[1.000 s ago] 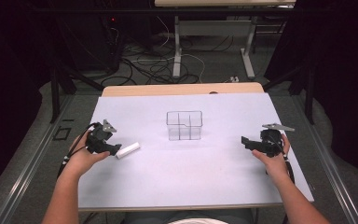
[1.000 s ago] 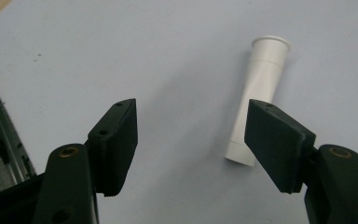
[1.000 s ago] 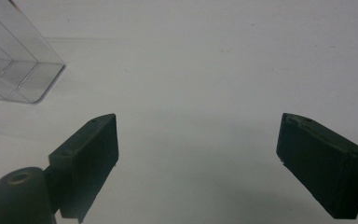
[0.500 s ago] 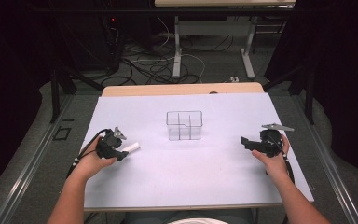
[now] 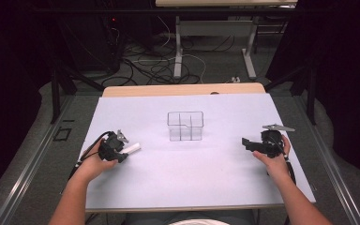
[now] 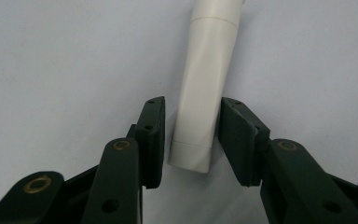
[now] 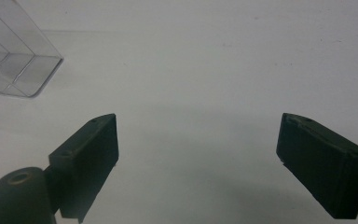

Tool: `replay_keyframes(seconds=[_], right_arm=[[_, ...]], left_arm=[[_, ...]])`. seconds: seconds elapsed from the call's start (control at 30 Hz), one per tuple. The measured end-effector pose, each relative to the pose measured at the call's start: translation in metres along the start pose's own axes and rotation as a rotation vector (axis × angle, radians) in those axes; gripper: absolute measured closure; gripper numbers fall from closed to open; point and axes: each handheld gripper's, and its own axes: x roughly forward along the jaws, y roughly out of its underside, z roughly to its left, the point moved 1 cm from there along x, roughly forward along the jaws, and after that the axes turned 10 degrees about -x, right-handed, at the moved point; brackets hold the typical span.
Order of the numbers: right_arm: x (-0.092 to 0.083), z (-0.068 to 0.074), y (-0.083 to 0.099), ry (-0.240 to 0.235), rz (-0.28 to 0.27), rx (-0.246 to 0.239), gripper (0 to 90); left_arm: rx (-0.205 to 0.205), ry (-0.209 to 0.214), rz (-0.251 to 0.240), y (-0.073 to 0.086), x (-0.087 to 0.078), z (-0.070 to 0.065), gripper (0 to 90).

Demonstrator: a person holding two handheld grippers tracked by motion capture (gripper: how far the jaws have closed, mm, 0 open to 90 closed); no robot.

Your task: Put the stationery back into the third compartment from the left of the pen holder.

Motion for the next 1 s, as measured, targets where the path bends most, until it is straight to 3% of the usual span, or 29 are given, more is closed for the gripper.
replay_keyframes(seconds=[0.57,1.0], right_arm=[[0.001,0.0002,0.0003,0.001,0.004,-0.011,12.3],[0.0008,0.0006,0.0002,0.0,0.004,-0.011,12.3]], left_arm=[[0.111,-0.019,0.017,-0.0019,-0.0006,-0.0062,69.5],[0.094,-0.008,0.008,-0.0007,-0.0008,-0.0053,70.5]])
